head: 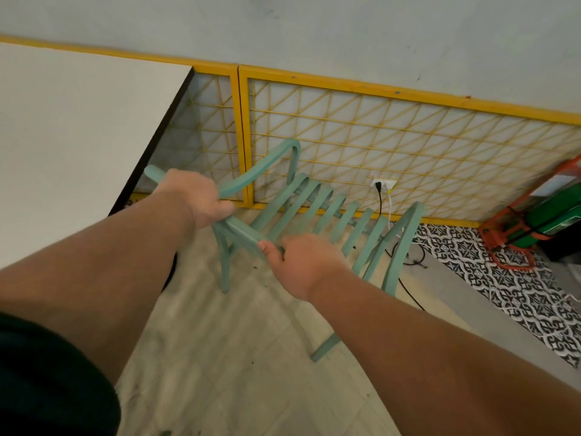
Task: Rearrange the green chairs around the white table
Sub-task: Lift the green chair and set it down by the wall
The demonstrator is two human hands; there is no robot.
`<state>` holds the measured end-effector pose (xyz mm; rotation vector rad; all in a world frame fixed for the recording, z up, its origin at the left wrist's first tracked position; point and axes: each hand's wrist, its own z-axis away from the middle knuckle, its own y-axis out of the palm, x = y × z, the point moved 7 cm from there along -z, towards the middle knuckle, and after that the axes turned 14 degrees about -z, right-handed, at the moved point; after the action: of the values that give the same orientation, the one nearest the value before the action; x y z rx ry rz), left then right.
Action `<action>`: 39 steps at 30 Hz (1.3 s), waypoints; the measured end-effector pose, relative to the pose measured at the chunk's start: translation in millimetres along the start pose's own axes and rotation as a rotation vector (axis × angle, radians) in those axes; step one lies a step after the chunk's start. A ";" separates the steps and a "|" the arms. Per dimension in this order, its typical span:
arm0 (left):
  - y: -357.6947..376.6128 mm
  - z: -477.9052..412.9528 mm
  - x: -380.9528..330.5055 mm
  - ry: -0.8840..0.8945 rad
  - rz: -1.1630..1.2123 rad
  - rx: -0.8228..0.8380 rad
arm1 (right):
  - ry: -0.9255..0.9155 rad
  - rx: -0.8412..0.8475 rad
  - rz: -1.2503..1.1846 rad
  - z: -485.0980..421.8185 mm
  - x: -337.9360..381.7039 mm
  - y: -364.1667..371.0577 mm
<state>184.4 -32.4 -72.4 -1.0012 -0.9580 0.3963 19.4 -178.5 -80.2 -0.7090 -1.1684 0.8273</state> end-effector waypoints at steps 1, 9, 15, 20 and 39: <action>0.2 2.9 -0.6 -0.011 0.005 0.012 | -0.010 0.002 -0.005 1.5 -2.1 -0.5; -9.9 52.4 -36.5 -0.137 0.099 0.086 | -0.174 0.053 0.099 29.5 -33.5 -13.8; -15.8 89.0 -66.8 -0.213 0.171 0.160 | -0.282 0.050 0.181 48.1 -55.9 -23.3; -27.6 115.1 -108.4 -0.125 0.199 0.250 | -0.300 0.050 0.252 57.9 -84.4 -38.8; -40.7 124.8 -162.6 -0.149 0.286 0.227 | -0.279 0.019 0.347 62.4 -126.8 -66.0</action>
<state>-13.3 -96.9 -93.7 -0.9110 -0.8809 0.8106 -51.1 -317.4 -72.6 -0.8115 -1.3024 1.2586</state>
